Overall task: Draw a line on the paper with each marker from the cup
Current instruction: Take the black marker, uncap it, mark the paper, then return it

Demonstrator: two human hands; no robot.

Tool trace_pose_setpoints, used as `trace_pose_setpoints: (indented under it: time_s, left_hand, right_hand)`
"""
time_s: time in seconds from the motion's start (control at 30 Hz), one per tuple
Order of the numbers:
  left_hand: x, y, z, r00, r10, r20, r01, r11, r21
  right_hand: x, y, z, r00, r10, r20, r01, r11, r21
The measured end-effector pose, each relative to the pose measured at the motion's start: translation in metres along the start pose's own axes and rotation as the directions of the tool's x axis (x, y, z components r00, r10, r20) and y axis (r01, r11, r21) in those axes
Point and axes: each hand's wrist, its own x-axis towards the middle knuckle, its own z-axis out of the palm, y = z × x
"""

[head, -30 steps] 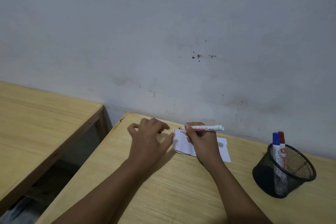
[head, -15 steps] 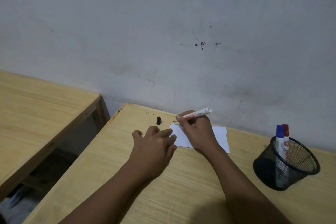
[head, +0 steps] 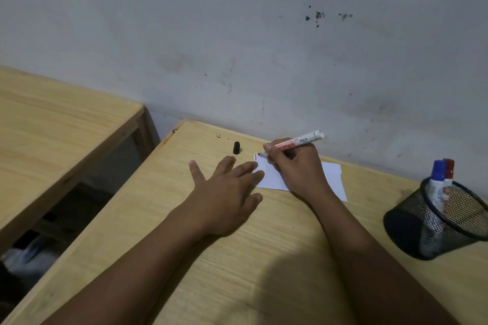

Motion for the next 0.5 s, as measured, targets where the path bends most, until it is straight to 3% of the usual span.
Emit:
trace_pose_setpoints:
  time_s: [0.5]
  left_hand:
    - [0.0014, -0.0006, -0.0016, 1.0, 0.012, 0.018, -0.012, 1.0, -0.004]
  right_hand:
    - [0.0025, 0.0011, 0.0024, 1.0, 0.03, 0.005, -0.03, 0.998, -0.062]
